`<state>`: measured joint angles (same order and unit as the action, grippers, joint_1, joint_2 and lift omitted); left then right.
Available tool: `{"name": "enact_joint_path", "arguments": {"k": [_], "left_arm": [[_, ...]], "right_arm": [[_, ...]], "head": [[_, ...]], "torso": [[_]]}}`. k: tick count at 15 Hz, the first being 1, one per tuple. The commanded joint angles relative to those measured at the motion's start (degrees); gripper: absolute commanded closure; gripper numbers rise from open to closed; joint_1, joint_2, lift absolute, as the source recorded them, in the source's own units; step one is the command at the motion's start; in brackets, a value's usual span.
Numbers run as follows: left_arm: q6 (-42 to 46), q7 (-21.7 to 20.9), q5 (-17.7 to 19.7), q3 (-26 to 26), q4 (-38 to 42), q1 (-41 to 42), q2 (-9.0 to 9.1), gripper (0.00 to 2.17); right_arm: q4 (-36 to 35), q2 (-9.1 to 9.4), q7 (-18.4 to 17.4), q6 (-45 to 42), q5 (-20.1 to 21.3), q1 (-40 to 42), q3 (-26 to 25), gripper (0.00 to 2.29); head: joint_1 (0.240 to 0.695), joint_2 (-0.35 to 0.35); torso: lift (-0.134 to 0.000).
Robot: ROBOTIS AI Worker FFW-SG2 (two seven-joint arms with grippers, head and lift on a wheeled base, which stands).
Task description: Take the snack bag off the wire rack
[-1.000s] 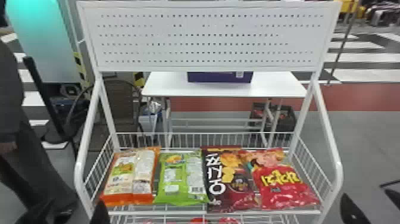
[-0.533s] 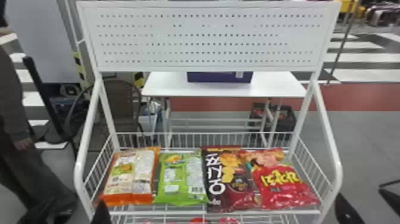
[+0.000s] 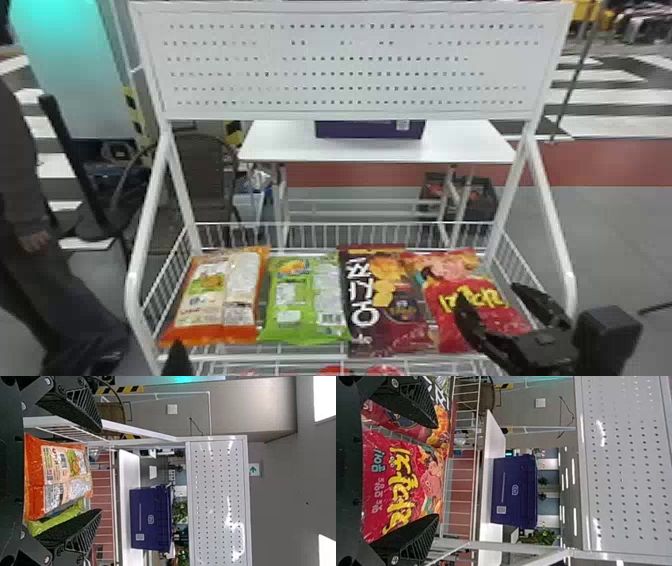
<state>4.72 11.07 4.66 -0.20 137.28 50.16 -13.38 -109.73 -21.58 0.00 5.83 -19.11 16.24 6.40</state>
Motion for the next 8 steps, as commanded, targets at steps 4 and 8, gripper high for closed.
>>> {"name": "enact_joint_path", "arguments": {"k": [4,8], "left_arm": [[0.94,0.09,0.7,0.73,-0.87,-0.06,-0.86,0.19],[0.94,0.09,0.88,0.91,-0.96,-0.32,-1.03,0.19]], "right_arm": [[13.4,2.15,0.0,-0.77,3.02,-10.7,5.38,0.1],[16.83,2.33,-1.14,-0.59,3.73,-12.64,5.82,0.1]], "head": [[0.499,0.0],[0.499,0.0]], "torso": [[0.0],[0.0]]}}
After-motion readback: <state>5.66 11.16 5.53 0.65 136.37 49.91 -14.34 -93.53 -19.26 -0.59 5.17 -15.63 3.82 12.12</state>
